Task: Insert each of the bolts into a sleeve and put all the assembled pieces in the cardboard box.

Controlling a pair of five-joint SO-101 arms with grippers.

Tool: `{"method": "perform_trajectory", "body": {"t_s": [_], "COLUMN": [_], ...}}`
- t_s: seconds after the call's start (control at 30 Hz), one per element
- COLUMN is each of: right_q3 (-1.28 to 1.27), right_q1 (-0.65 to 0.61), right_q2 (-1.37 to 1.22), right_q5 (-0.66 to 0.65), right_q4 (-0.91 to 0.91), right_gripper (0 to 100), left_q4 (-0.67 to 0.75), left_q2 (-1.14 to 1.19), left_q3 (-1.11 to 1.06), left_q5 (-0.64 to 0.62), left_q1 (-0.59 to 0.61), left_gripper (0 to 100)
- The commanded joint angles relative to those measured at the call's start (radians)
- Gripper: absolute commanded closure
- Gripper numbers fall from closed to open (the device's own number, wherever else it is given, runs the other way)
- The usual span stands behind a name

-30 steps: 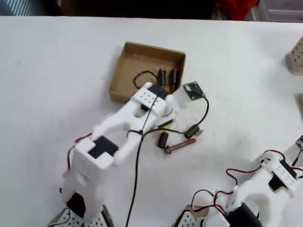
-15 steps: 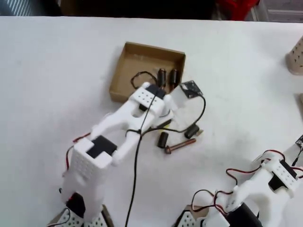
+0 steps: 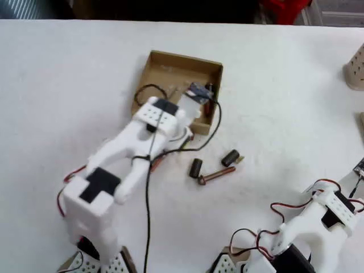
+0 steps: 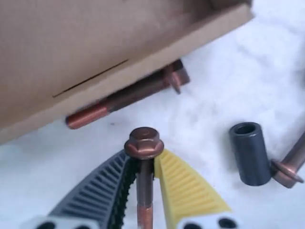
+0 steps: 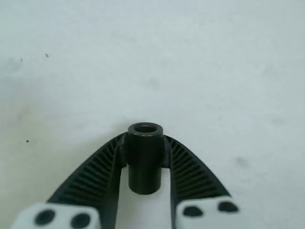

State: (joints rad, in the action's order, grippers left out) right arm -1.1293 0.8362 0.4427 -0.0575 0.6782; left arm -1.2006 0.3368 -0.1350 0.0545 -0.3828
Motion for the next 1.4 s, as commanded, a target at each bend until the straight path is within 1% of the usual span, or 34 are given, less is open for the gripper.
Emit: {"method": "perform_trajectory", "body": {"t_s": [0.0, 0.17, 0.3, 0.4, 0.57, 0.63, 0.73, 0.83, 1.0, 1.13, 1.27, 1.37], "right_q3": [0.008, 0.008, 0.012, 0.014, 0.012, 0.012, 0.012, 0.006, -0.018, -0.101, -0.221, -0.292], "right_q1": [-0.042, -0.122, -0.249, -0.343, -0.458, -0.504, -0.610, -0.740, -0.935, -1.089, -1.196, -1.234], "right_q2": [0.038, 0.038, 0.038, 0.042, 0.165, 0.251, 0.400, 0.544, 0.714, 0.786, 0.808, 0.808], "right_q5": [-0.014, -0.014, -0.014, -0.011, -0.005, -0.005, -0.005, -0.003, -0.003, -0.003, -0.003, -0.003], "right_q4": [0.019, 0.035, 0.058, 0.058, 0.070, 0.099, 0.168, 0.223, 0.236, 0.160, -0.021, -0.180], "right_gripper": [98.1, 98.1, 98.1, 98.1, 98.1, 98.1, 98.1, 98.1, 98.1, 98.1, 98.1, 98.1], "left_q4": [0.101, 0.192, 0.239, 0.273, 0.295, 0.304, 0.348, 0.381, 0.379, 0.371, 0.379, 0.376], "left_q2": [-0.237, -0.381, -0.437, -0.447, -0.446, -0.444, -0.443, -0.443, -0.443, -0.444, -0.446, -0.444], "left_q3": [-0.143, -0.307, -0.384, -0.422, -0.437, -0.436, -0.450, -0.468, -0.468, -0.471, -0.488, -0.491], "left_q5": [-0.015, -0.017, -0.018, -0.025, -0.181, -0.196, -0.198, -0.199, -0.201, -0.196, -0.196, -0.195], "left_q1": [0.070, 0.128, 0.209, 0.295, 0.463, 0.507, 0.535, 0.538, 0.539, 0.541, 0.576, 0.607], "left_gripper": [98, 98, 98, 98, 98, 98, 98, 98, 98, 98, 98, 98]}}
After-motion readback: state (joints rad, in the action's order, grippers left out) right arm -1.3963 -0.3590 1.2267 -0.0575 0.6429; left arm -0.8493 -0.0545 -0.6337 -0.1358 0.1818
